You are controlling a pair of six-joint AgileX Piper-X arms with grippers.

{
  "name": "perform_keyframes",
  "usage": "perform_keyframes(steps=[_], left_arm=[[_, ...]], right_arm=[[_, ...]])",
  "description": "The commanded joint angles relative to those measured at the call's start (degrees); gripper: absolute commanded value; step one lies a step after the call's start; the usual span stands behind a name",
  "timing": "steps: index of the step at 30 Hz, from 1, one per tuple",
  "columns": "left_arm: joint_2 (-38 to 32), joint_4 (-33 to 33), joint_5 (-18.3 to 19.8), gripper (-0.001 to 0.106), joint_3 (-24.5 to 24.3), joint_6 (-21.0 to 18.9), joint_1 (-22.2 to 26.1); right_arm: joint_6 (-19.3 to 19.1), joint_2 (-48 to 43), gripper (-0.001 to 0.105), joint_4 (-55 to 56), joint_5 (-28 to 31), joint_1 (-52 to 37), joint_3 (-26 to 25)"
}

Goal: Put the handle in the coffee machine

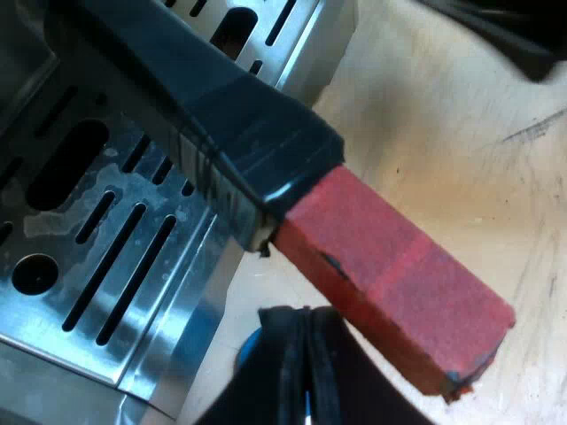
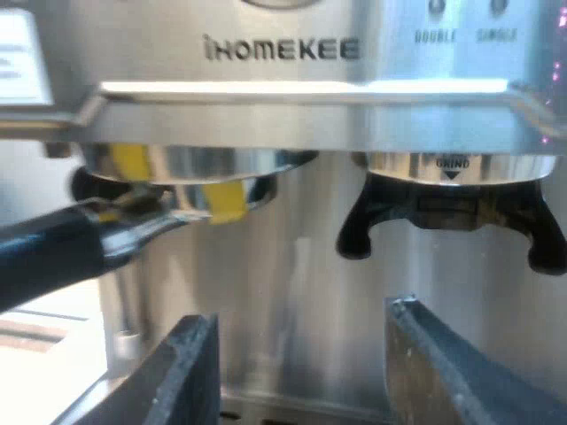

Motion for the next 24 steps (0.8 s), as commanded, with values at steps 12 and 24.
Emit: perform_keyframes(steps=[12,24], left_arm=[[-0.61,0.45,0.81,0.000,-0.18,2.27,-8.98],[-0.74,-1.74,-5.65,0.000,-0.60,1.83,-12.91]], right_arm=[[5.39,-20.77,0.045,27.97,0.37,7.44,1.15],[12.91,-34.54,0.045,63.34,-14.23,7.65,-5.56]])
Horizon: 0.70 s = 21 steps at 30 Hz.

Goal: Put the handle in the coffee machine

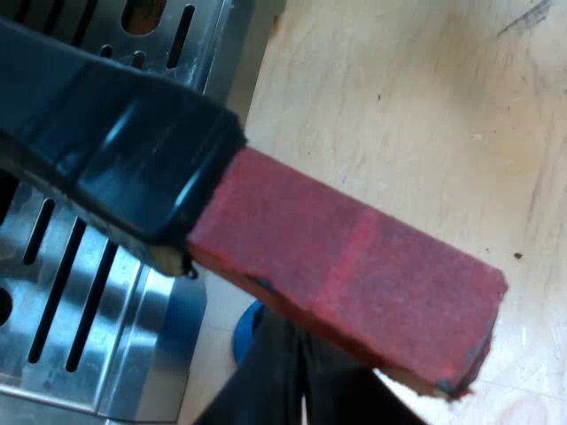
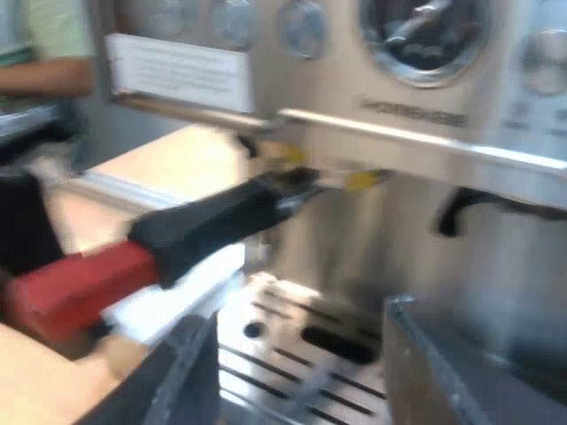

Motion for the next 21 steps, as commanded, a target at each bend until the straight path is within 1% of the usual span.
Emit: perform_keyframes(steps=[1,4,6,7,10,13,18,19,21], left_arm=[[-0.74,-0.08,6.39,0.000,-0.85,-0.05,-1.65],[-0.74,-0.08,6.40,0.000,-2.41,-0.40,-1.65],[-0.74,0.12,5.83,0.000,-3.61,-0.48,-1.65],[-0.74,0.38,5.80,0.000,-4.20,-0.48,-1.65],[-0.74,0.37,5.82,0.000,-4.90,-0.48,-1.65],[-0.74,0.58,5.82,0.000,-5.17,-0.48,-1.65],[-0.74,0.76,4.73,0.000,-5.23,-0.48,-2.87],[-0.74,0.76,4.47,0.000,-5.35,-0.48,-3.36],[-0.74,0.76,3.69,0.000,-5.32,-0.48,-4.64]], right_arm=[[2.46,-2.83,0.045,13.19,-7.65,0.13,-3.29],[3.24,-3.01,0.045,14.44,-8.83,0.13,-3.90],[4.89,-3.01,0.045,15.07,-9.75,0.13,-4.59],[6.64,-3.01,0.045,15.22,-11.99,0.13,-4.99],[7.70,-3.01,0.045,15.31,-14.32,0.13,-5.17],[7.73,-3.01,0.045,16.50,-15.56,0.13,-6.05],[7.73,-3.01,0.045,21.91,-15.48,0.13,-8.49],[7.73,-3.01,0.045,22.79,-14.77,0.13,-9.15],[7.73,-3.01,0.048,24.95,-10.11,0.13,-10.62]])
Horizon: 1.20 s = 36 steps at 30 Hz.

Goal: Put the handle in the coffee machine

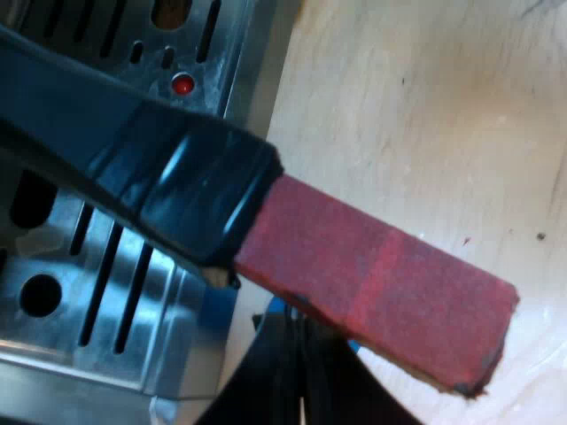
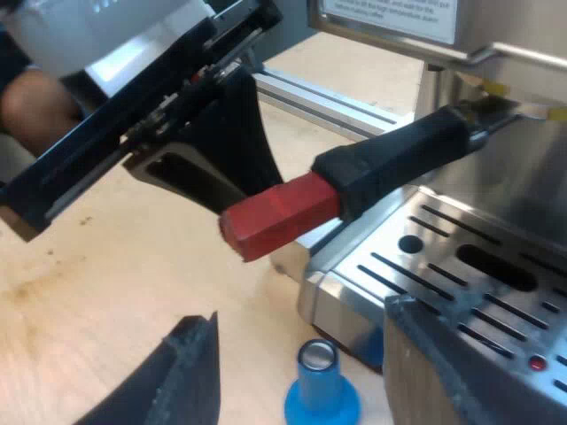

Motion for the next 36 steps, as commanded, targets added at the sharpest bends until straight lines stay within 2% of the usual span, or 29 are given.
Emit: perform_keyframes(steps=[1,7,9,16,21,29,36], left_arm=[[-0.74,-1.59,7.66,0.000,-1.34,-0.38,-3.97],[-0.74,-1.59,5.53,0.000,-1.91,-0.10,-6.62],[-0.74,-1.59,5.10,0.000,-3.02,-0.11,-7.33],[-0.74,-2.22,5.99,0.000,-6.87,-0.11,-7.34],[-0.52,-2.08,6.57,0.000,-7.08,-0.33,-7.34],[-0.50,-2.07,6.68,0.000,-7.08,-0.33,-7.34],[-0.93,-2.02,3.03,0.000,-7.08,-0.33,-7.04]], right_arm=[[-0.41,-0.28,0.051,1.64,5.96,0.13,-2.01],[-0.59,-0.28,0.071,2.38,10.99,0.13,-2.51],[-0.59,-0.28,0.074,3.40,11.43,0.13,-2.51],[-0.59,-0.45,0.074,3.65,12.65,0.13,-2.51],[-0.59,-1.25,0.074,3.59,15.95,0.13,-2.51],[-0.59,-5.18,0.074,5.77,17.35,0.13,-2.51],[-0.59,-8.46,0.074,10.89,17.58,0.13,-2.51]])
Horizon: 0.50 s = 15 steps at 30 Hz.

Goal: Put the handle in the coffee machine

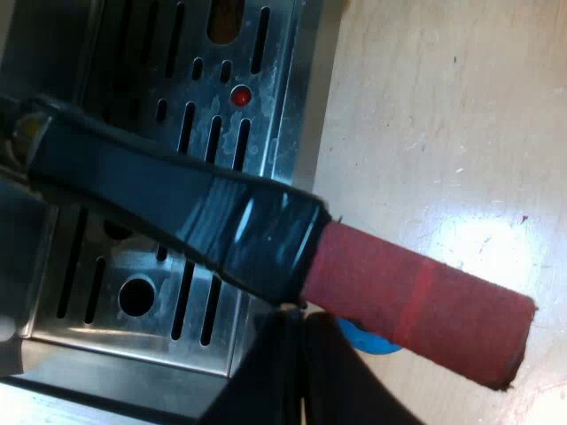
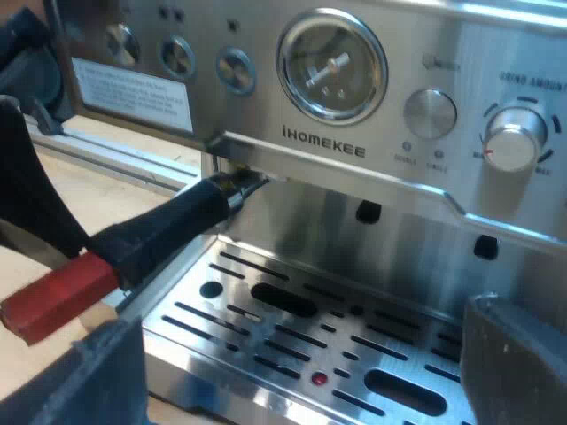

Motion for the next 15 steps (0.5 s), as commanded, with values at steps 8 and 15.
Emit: perform_keyframes(steps=[8,15], left_arm=[[-3.42,-3.91,8.00,0.000,-1.08,-0.54,-1.37],[-6.14,-2.85,8.00,0.000,-1.08,-6.47,2.90]], right_arm=[[-0.59,-0.95,0.074,0.92,0.74,0.13,-0.48],[-0.59,-0.95,0.074,0.92,0.28,0.13,-0.48]])
